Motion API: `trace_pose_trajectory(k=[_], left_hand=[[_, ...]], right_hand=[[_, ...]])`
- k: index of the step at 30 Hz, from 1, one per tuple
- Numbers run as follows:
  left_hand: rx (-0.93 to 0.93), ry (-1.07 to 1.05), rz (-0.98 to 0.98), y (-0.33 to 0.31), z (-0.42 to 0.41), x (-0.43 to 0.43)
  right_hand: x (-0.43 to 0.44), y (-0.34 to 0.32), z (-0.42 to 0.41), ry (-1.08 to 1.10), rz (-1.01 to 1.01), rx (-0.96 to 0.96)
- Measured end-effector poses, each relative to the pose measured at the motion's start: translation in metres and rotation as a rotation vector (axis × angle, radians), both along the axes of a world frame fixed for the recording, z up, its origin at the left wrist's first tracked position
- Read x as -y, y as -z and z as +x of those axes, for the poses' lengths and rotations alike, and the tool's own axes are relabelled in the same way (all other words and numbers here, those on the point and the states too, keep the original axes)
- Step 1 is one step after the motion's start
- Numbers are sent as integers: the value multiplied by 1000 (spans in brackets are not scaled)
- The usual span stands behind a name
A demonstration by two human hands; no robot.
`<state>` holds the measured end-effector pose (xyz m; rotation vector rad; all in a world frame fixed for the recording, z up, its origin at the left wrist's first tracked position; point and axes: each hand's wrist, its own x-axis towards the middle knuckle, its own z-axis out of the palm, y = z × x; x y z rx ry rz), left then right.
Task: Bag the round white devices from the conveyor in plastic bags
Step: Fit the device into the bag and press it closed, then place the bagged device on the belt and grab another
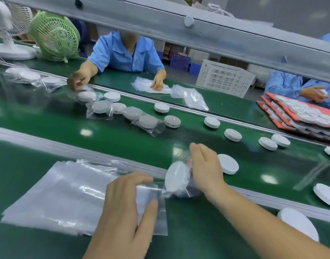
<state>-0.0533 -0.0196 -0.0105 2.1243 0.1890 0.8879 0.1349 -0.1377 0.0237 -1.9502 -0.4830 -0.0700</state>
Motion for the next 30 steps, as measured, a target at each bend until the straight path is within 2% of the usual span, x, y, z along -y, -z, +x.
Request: trace_pose_trajectory(k=[2, 3, 5, 7, 8, 10, 12, 15, 16, 17, 20, 21, 22, 25, 26, 27, 28, 30], left_hand=[[-87, 73, 310, 0, 2, -10], [-174, 150, 380, -1, 3, -13], [-362, 168, 527, -7, 9, -14], [-431, 244, 591, -10, 11, -18], [-442, 299, 642, -6, 11, -20], [-469, 371, 608, 0, 10, -25], [-420, 325, 572, 6, 10, -26], [-351, 284, 573, 13, 9, -23], [-327, 259, 575, 13, 10, -22], [-293, 231, 597, 13, 11, -21], [-328, 195, 650, 7, 7, -17], [-348, 185, 625, 5, 5, -15], [-362, 194, 584, 6, 4, -13], [-369, 180, 525, 8, 0, -13], [-361, 176, 519, 9, -1, -14], [-362, 172, 495, 9, -2, -14], [-371, 163, 439, 9, -3, -15], [-361, 146, 301, 9, -6, -13]], right_hand=[[-16, -9, 55, 155, 130, -242], [-23, -14, 80, 200, 192, -347], [-34, -19, 116, 222, 88, -436], [-40, -15, 134, 142, -145, -438], [-43, -11, 135, 92, -261, -416], [-46, -6, 129, 41, -464, -270], [-37, 0, 119, 44, -610, -105], [4, 23, 101, 76, -1076, 167], [22, 30, 96, 68, -1184, 206], [39, 35, 91, 58, -1206, 204], [75, 34, 82, 105, -1009, 223], [80, 30, 76, 137, -880, 187], [83, 25, 69, 161, -660, 76], [78, 11, 29, 85, 239, -433], [79, 11, 13, 36, 370, -513], [80, 12, -4, -19, 394, -529], [81, 14, -20, -64, 305, -449], [85, 20, -49, -191, -51, -51]])
